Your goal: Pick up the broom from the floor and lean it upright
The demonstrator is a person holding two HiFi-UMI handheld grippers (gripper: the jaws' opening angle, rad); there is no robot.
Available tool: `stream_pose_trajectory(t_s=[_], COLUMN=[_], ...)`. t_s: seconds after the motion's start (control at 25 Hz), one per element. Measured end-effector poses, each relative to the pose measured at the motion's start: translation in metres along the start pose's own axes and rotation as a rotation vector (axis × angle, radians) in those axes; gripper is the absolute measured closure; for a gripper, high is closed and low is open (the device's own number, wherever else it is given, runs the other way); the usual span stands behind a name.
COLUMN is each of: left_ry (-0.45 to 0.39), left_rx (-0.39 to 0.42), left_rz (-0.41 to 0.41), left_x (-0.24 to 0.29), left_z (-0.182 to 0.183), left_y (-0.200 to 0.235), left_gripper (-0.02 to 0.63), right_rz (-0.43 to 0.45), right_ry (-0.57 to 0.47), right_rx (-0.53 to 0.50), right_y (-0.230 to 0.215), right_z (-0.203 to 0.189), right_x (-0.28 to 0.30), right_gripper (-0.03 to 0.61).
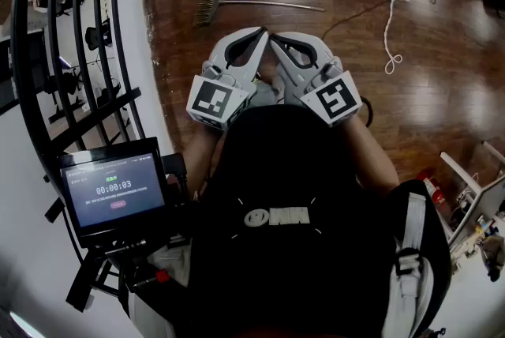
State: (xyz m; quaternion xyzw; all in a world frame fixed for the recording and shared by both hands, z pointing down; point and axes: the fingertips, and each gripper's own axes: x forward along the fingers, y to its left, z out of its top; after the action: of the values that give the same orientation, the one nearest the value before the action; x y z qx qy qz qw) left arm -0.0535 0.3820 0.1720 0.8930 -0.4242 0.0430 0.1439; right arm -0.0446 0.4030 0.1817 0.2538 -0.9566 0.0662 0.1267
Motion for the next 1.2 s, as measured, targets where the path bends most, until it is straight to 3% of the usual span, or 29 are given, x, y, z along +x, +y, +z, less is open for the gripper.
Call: stream_pose_trajectory(t_s=[0.2,0.48,0.76,0.92,1.04,1.12,1.2], left_ry=[0.031,0.102,0.162,0.18,0.19,0.213,0.268], left_rx=[-0.003,0.001,0.024,0.067,0.115,0.155,0.167], left_rz=[0.004,0.01,-0.021,-0.023,-0.071,-0.108,-0.134], left_x=[0.019,0.137,0.251,0.26,0.258,0.263,0.28], left_z=[0.002,0.012,0.016,0.019,0.022,0.004,-0.036], left_y=[0.0,0.004,0.029,0.039,0.035,0.047,0.075], left_gripper=[0.603,0.603,0.603,0.603,0.603,0.603,0.603], right_rz=[0.009,-0.007,0.001,0.004,0.018,0.015,-0.021], right_ry=[-0.023,-0.039,-0.04,-0.034,-0.015,-0.011,0.024], right_rx=[-0.002,0.008,0.095,0.117,0.116,0.143,0.175], right_y=[-0.02,-0.135,-0.25,-0.26,-0.257,-0.264,-0.286], right_z=[0.002,-0.006,-0.022,-0.022,-0.019,-0.028,-0.062], right_x=[-0.003,-0.015,-0.001,0.006,0.003,0.01,0.029], right_gripper=[0.575,0.575,0.575,0.575,0.575,0.575,0.575])
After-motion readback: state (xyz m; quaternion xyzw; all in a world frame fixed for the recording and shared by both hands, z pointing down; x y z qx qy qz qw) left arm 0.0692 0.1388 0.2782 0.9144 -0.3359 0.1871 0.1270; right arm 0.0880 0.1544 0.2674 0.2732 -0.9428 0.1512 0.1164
